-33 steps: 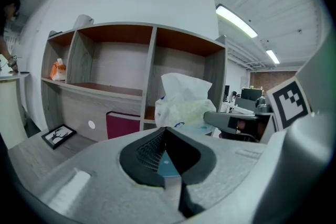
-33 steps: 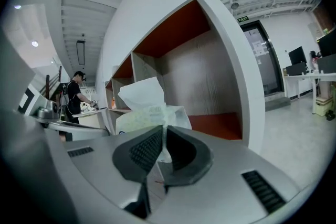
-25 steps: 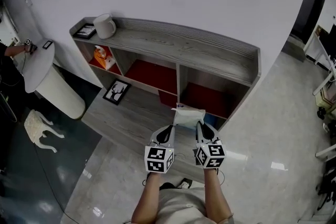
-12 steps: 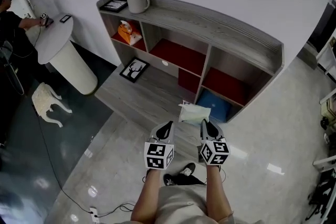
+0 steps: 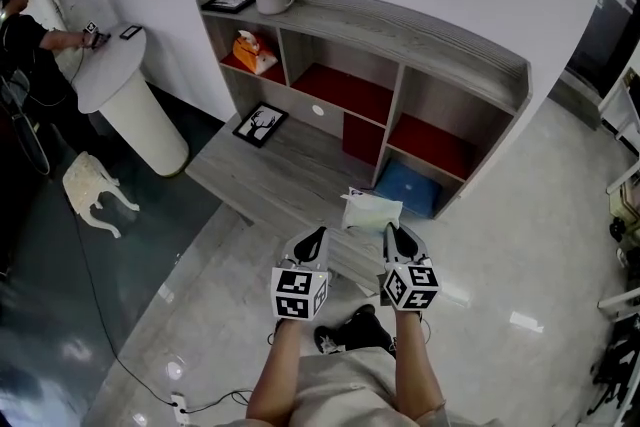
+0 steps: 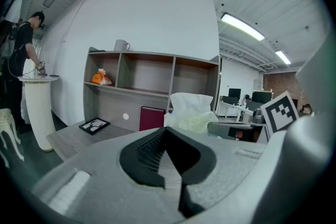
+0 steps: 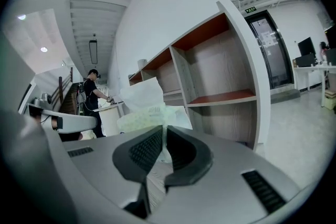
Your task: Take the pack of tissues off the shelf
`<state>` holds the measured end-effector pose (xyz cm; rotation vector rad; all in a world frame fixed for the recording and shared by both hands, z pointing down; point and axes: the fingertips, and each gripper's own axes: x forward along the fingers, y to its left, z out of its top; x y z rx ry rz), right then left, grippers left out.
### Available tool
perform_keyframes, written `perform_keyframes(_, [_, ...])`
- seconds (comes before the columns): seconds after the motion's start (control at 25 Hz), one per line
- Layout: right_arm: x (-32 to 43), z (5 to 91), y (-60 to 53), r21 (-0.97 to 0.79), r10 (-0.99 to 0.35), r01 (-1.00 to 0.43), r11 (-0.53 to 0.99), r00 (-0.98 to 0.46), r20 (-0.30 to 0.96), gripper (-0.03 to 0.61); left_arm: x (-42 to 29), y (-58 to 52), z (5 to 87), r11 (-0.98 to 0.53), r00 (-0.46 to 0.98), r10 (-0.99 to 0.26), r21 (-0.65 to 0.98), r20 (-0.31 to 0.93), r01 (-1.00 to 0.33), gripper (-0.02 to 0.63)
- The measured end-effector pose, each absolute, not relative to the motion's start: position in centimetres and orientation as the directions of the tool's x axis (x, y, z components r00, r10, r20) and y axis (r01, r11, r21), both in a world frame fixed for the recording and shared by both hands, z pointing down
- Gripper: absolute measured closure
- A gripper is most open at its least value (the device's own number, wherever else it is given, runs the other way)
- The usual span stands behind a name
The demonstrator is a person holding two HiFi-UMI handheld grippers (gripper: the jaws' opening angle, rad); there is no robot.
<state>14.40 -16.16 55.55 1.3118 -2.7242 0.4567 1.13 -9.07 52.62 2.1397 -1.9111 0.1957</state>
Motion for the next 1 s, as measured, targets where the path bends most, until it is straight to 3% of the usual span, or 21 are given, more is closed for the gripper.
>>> perform_keyframes(1.0, [16.6,55.9,-12.0,-0.188,-0.774,-0.804,0.565,-0.595,0.218,0.546,3.7,-5.3,54.0,-0.128,0.169,-0.947,0.161,0.274,-0.979,0.604])
